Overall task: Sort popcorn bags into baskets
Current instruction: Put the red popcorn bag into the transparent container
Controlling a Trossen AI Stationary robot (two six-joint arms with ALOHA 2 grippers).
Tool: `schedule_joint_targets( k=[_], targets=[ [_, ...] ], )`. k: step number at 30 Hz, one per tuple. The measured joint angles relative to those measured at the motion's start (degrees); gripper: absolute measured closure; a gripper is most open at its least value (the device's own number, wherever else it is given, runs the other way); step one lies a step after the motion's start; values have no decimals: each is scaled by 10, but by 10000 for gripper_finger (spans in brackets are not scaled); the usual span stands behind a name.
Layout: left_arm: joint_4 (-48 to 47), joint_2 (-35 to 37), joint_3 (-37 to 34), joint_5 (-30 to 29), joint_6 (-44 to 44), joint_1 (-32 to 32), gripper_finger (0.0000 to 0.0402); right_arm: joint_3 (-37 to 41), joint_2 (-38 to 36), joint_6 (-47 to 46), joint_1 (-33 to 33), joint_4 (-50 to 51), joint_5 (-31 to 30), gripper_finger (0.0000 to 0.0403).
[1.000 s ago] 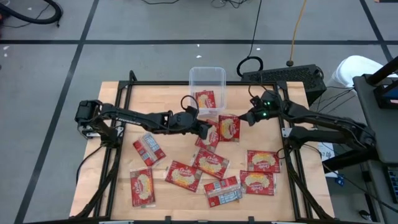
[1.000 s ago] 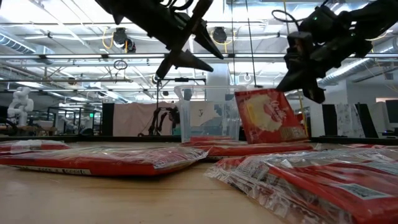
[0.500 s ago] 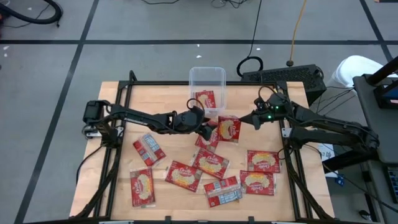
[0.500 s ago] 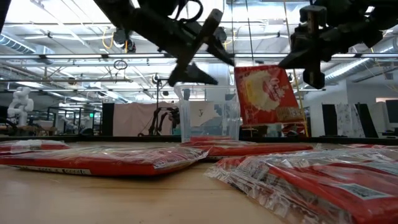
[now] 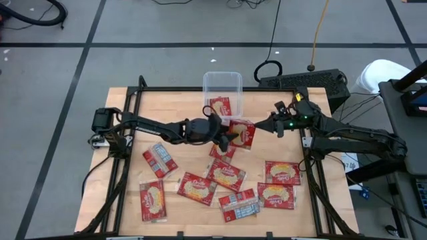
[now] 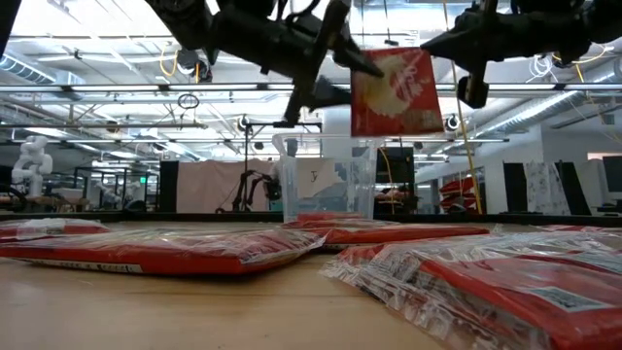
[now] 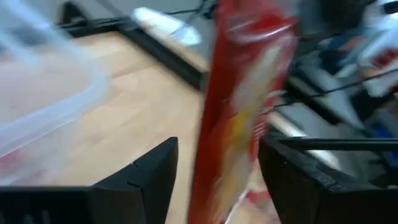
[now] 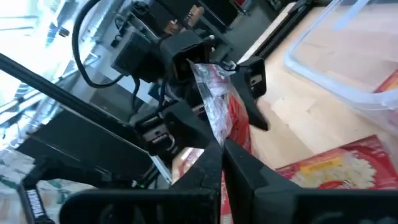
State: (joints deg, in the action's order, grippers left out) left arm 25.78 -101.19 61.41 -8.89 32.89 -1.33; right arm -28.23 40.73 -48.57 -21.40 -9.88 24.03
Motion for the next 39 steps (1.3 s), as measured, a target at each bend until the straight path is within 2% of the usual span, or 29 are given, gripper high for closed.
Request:
schedule_joint_targets(
  k=[3, 7, 10, 13, 16, 20, 23, 27, 31, 35, 39],
  targets=[
    [35, 0, 0, 18, -3, -2, 228, 0, 0, -3, 1, -11, 0, 403],
    [81, 0, 0, 25, -18, -5, 318, -3, 0, -9, 1, -29, -2, 403],
    [111, 1, 0, 61, -1, -16, 379, -23, 5, -39, -6, -27, -2, 403],
    [121, 23, 0, 73, 18, -31, 378, -62, 17, -45, -18, -22, -15, 402],
    [106, 53, 0, 79, 16, -49, 363, -108, 30, -10, -29, -11, -38, 387],
    [65, 105, 1, 103, 15, -88, 372, -209, 63, 36, -49, 68, -85, 342],
    [35, 135, 1, 132, 20, -121, 384, -316, 117, 69, -67, 133, -89, 294],
    [19, 163, 1, 182, 39, -168, 383, -491, 229, 109, -90, 245, -44, 233],
    [14, 179, 0, 229, 69, -213, 363, -653, 353, 186, -103, 354, 15, 194],
    [8, 190, 0, 281, 80, -251, 366, -768, 440, 244, -123, 429, 30, 177],
    [18, 194, 1, 301, 47, -277, 384, -832, 482, 288, -146, 447, 30, 176]
  ],
)
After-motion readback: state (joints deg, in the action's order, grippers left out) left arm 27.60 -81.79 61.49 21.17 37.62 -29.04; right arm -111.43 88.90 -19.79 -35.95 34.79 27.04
